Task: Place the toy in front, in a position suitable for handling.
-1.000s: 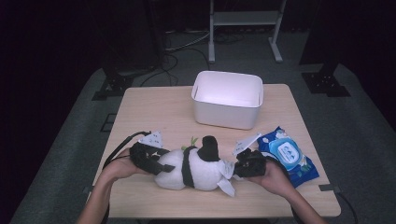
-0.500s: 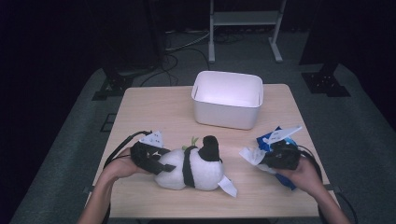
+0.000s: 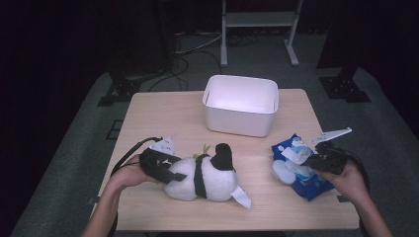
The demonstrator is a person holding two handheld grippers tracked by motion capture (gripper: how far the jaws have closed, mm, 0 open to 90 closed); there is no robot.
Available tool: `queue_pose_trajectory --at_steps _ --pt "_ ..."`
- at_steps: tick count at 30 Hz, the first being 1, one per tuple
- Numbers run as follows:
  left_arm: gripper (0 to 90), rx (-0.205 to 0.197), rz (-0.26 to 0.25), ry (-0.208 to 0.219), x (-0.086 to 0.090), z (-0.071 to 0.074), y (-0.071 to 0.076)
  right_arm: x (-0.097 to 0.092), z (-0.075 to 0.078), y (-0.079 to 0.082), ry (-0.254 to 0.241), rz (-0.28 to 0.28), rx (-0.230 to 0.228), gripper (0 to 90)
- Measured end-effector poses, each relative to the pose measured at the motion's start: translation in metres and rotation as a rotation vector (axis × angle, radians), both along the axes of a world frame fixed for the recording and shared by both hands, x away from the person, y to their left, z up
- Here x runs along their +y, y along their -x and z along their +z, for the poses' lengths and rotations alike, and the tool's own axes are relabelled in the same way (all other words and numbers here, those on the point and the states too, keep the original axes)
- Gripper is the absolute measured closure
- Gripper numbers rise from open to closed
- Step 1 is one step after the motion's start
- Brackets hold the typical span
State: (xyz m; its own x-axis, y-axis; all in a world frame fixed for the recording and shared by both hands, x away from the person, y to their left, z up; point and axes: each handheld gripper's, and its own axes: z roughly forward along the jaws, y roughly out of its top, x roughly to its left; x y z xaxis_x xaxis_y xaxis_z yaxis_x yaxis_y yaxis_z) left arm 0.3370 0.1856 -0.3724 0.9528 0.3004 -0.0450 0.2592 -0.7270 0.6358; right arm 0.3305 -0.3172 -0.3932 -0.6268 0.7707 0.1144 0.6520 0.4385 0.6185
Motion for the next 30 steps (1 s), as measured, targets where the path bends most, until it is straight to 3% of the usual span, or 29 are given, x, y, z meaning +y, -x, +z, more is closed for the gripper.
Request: queue_pose_trajectory --at_steps 3,13,30 --pt "37.2 -0.001 -0.004 -0.007 -0.001 0.001 -0.001 -0.008 -0.003 -0.002 -0.028 -0.03 0.008 77.4" --pt "37.0 0.002 -0.006 -0.013 -0.003 0.002 -0.002 -0.015 0.006 -0.003 -0.037 -0.045 -0.008 68.0" --pt "36.6 0.003 -0.013 -0.025 -0.006 0.004 -0.004 -0.026 0.015 0.011 -0.055 -0.036 -0.02 65.9"
